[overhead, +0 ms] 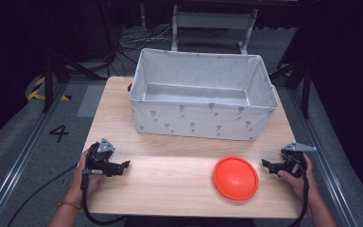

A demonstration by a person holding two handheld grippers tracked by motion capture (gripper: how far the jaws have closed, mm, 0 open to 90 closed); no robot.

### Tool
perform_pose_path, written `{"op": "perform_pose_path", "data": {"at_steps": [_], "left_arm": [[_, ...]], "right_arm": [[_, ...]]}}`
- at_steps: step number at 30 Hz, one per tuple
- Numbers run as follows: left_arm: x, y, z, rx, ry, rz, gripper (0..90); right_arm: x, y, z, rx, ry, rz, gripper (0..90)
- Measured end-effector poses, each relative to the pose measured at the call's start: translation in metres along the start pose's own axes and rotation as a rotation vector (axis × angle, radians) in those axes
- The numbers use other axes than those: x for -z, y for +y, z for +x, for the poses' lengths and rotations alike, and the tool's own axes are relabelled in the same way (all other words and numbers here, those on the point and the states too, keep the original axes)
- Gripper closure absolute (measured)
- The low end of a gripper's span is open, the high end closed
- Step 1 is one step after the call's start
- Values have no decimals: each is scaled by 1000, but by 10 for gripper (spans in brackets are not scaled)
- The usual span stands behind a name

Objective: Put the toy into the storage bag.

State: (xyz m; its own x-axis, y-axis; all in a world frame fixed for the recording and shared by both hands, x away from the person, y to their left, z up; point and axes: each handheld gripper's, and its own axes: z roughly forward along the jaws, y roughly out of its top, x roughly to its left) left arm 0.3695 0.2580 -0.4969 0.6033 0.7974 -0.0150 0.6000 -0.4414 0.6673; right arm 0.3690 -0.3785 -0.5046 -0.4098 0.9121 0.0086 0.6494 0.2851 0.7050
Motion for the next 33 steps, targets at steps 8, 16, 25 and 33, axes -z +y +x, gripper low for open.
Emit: {"op": "perform_pose_path", "data": {"at_steps": [8, 16, 25, 33], "left_arm": [[3, -2, -1, 5, 5, 4, 74], [5, -5, -2, 6, 2, 2, 73], [5, -6, 0, -18, -20, 12, 54], [5, -6, 0, -23, -23, 12, 53]], "right_arm": [[0, 0, 0, 1, 1, 1, 26], [4, 1, -3, 16, 26, 34, 45], [20, 10, 5, 38, 136, 2, 194], [31, 27, 32, 81, 238, 13, 215]]}}
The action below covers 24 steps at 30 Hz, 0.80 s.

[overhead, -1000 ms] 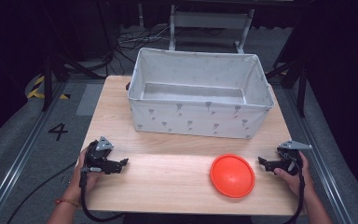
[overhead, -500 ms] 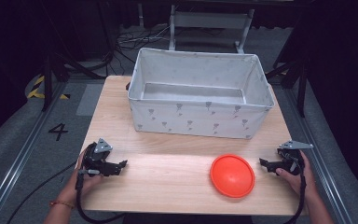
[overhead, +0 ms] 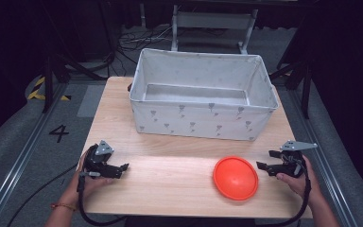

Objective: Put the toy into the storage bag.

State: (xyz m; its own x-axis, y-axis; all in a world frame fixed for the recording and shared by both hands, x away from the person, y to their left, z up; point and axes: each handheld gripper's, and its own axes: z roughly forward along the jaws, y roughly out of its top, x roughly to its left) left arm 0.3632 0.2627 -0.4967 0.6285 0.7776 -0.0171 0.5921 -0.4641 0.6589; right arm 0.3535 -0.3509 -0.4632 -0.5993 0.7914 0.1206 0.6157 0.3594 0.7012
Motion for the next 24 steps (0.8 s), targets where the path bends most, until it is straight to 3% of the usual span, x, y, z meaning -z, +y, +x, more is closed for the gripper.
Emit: {"op": "perform_pose_path", "data": {"at_steps": [2, 5, 8, 15, 18, 20, 24], "left_arm": [[0, 0, 0, -4, -4, -2, 52], [0, 0, 1, -5, -5, -2, 51], [0, 0, 1, -5, -5, -2, 51], [1, -1, 0, -2, -13, 1, 51], [1, -1, 0, -2, -13, 1, 51], [1, -1, 0, -2, -13, 1, 51], [1, -1, 0, -2, -13, 1, 51]], "right_arm": [[-2, 3, 9, 23, 25, 27, 209], [-7, 6, 19, 53, 98, 45, 195], [-12, 8, 27, 81, 123, 73, 187], [-29, 10, 35, 117, 109, 129, 183], [-35, 13, 35, 117, 80, 136, 188], [-42, 12, 34, 105, 101, 172, 270], [-45, 12, 34, 106, 102, 177, 248]]}}
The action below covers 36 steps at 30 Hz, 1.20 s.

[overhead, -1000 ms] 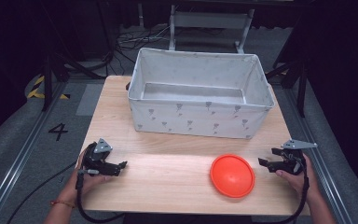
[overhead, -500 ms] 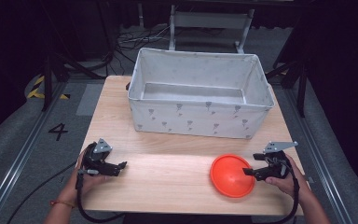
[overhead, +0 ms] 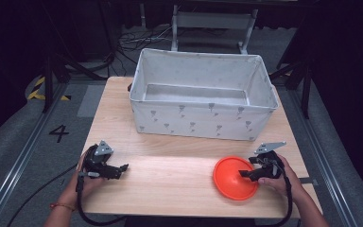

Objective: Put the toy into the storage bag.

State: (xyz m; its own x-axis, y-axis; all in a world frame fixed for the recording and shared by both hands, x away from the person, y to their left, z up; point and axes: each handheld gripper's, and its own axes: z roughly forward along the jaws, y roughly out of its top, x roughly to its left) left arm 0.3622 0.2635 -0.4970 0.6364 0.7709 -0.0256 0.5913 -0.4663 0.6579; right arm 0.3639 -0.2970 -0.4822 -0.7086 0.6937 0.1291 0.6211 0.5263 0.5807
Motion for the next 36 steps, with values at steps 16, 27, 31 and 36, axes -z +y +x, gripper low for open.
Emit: {"op": "perform_pose_path", "data": {"at_steps": [16, 27, 31, 36], "left_arm": [[0, 0, 0, -4, 1, 1, 46], [-2, 2, -2, -9, 0, 5, 27], [-2, 2, -2, -15, -5, 4, 28], [-2, 2, -1, -18, -9, 2, 28]], "right_arm": [[1, 8, 2, 26, 10, 39, 584], [8, 15, -8, -27, 88, 13, 759], [14, 23, -3, 13, 102, 15, 789], [25, 38, 11, 82, 96, 36, 815]]}}
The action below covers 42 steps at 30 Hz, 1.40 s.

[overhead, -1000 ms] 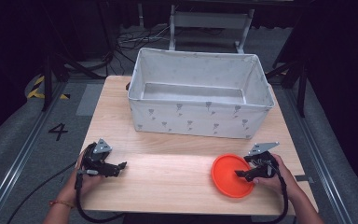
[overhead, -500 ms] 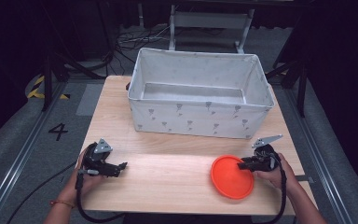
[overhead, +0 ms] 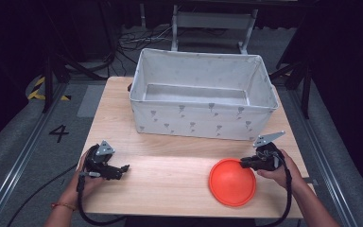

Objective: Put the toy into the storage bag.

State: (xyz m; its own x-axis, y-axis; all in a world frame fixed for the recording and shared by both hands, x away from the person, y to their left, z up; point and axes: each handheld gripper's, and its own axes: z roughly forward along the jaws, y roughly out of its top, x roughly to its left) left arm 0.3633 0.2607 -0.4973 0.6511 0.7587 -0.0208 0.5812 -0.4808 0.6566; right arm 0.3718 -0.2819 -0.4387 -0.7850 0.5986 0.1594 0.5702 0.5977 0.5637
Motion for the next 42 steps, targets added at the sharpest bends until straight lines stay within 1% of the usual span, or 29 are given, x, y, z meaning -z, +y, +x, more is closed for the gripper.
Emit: {"op": "perform_pose_path", "data": {"at_steps": [2, 4, 5, 7, 8, 11, 14, 15, 18, 21, 27, 30, 32, 35, 37, 40, 42], "left_arm": [[0, 0, 0, 0, 1, 0, 28], [0, 0, 0, 1, 3, 1, 29], [0, 0, 0, 1, 3, 1, 29], [0, 0, 0, 1, 3, 1, 29], [0, 0, 0, 1, 2, 0, 29], [0, 0, 0, 1, 0, 0, 28], [0, 0, 0, 1, 0, 0, 29], [0, 0, 0, 0, 0, 0, 29], [0, 0, 0, 1, 0, 0, 29], [0, 0, 0, 1, 0, 0, 29], [0, 0, 0, 1, 2, 1, 30], [0, 0, 0, 1, 2, 1, 30], [0, 0, 0, 1, 2, 1, 30], [0, 0, 0, 1, 2, 1, 29], [0, 0, 0, 3, 1, 1, 29], [0, 0, 0, 3, 1, 0, 29], [0, 0, 0, 3, 1, 1, 29]], "right_arm": [[4, 6, 5, 29, -4, 8, 819], [9, 13, 13, 71, -22, 21, 821], [9, 13, 13, 71, -22, 21, 821], [16, 21, 23, 131, -50, 35, 823], [17, 23, 26, 145, -56, 39, 823], [26, 31, 39, 213, -86, 51, 824], [31, 38, 48, 263, -105, 62, 824], [32, 40, 50, 269, -111, 67, 824], [37, 45, 55, 294, -112, 80, 824], [43, 49, 57, 306, -122, 78, 825], [61, 60, 62, 330, -164, 67, 826], [67, 65, 64, 348, -187, 77, 826], [70, 67, 65, 353, -181, 79, 826], [73, 70, 68, 372, -200, 88, 827], [77, 72, 69, 377, -202, 86, 827], [87, 76, 72, 386, -212, 77, 826], [93, 78, 73, 383, -222, 69, 826]]}}
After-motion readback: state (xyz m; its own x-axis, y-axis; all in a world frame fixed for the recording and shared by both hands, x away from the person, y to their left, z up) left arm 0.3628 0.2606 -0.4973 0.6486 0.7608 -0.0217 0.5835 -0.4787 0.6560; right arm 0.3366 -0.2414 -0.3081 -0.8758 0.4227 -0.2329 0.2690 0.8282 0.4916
